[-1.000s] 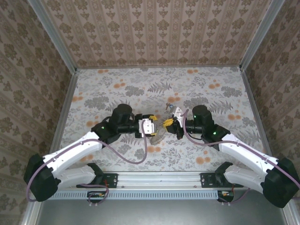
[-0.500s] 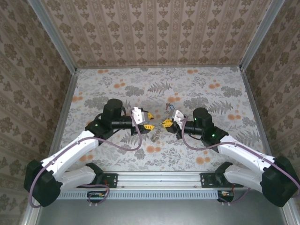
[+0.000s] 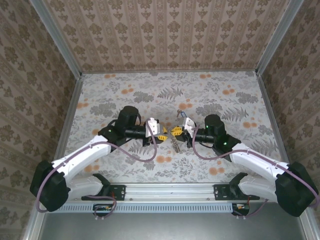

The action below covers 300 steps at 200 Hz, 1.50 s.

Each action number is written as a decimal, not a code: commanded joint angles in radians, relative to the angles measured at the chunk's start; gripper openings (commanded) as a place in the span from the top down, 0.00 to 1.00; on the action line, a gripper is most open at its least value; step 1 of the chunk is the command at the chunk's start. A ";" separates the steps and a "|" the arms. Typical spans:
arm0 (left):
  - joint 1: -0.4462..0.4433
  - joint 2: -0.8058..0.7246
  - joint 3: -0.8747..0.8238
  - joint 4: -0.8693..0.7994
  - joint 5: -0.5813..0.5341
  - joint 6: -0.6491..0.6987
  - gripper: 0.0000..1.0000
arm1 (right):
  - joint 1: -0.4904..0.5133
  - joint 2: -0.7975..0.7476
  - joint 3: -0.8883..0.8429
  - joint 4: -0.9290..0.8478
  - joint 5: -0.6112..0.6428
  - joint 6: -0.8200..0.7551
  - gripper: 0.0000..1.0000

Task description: Put the keys on the keyring

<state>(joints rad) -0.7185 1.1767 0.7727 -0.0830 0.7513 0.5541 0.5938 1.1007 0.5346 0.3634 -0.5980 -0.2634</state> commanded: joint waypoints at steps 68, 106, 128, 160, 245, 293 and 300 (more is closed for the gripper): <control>-0.001 -0.026 -0.009 0.026 -0.088 0.012 0.67 | 0.006 0.005 0.000 0.048 -0.059 -0.025 1.00; 0.005 -0.068 -0.068 0.088 -0.153 -0.003 0.62 | 0.006 0.008 -0.004 0.049 -0.063 -0.027 1.00; 0.003 -0.046 -0.067 0.108 -0.138 -0.004 0.61 | 0.006 0.010 -0.005 0.053 -0.066 -0.025 1.00; -0.002 0.000 -0.048 0.125 -0.073 -0.006 0.65 | 0.006 0.010 -0.002 0.052 -0.066 -0.025 1.00; -0.029 0.030 -0.048 0.189 -0.046 -0.027 0.87 | 0.008 0.031 -0.002 0.075 -0.077 -0.031 1.00; -0.031 0.030 -0.002 0.047 -0.044 0.065 1.00 | 0.008 0.008 0.014 -0.037 -0.070 -0.091 1.00; -0.033 0.027 0.009 0.014 -0.056 0.081 1.00 | 0.007 0.002 0.031 -0.100 -0.070 -0.121 1.00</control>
<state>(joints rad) -0.7414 1.2007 0.7250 0.0433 0.6846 0.5594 0.5945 1.1297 0.5327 0.3683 -0.6392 -0.3046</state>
